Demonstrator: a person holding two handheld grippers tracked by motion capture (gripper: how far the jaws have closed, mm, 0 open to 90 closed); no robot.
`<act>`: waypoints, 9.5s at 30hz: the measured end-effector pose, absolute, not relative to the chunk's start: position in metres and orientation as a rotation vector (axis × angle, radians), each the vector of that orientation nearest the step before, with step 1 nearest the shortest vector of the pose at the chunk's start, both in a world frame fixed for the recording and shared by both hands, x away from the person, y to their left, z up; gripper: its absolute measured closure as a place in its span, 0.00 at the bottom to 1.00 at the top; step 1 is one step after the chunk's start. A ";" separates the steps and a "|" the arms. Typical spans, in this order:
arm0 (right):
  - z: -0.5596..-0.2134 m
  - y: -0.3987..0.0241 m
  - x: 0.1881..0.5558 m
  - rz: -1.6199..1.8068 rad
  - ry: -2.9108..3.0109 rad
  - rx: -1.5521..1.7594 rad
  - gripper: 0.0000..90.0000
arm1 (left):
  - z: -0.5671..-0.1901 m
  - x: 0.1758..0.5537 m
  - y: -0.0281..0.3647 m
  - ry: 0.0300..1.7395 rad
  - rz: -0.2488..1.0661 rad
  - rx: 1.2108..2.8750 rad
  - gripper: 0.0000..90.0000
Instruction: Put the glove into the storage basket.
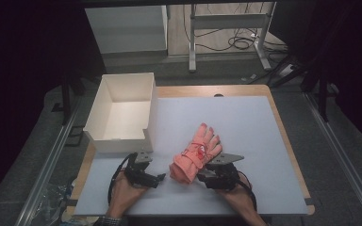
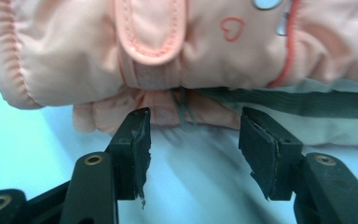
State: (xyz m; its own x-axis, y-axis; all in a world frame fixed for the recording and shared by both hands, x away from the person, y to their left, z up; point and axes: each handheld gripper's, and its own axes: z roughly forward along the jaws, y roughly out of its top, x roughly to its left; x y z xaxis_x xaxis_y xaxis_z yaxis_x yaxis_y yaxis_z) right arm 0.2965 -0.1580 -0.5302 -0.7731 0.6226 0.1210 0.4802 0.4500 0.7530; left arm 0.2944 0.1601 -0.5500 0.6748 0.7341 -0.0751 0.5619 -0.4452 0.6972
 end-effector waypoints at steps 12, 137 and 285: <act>-0.526 -0.202 0.307 1.149 2.413 1.035 0.42 | -0.532 0.288 0.151 0.980 0.248 2.162 0.05; -0.531 -0.271 0.344 0.956 2.270 1.168 0.24 | -0.420 0.373 0.073 0.996 0.192 2.209 0.54; -0.531 -0.270 0.344 0.958 2.266 1.166 0.24 | -0.435 0.400 0.223 1.479 0.501 1.993 0.03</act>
State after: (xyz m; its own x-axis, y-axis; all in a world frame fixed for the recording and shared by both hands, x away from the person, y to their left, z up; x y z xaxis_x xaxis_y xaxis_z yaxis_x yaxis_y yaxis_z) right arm 0.3442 -0.2704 -0.5315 -0.5624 0.8254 -0.0500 0.5391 0.4118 0.7347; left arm 0.3996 0.2225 -0.4351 0.3076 0.9502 -0.0507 0.7236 -0.1990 0.6609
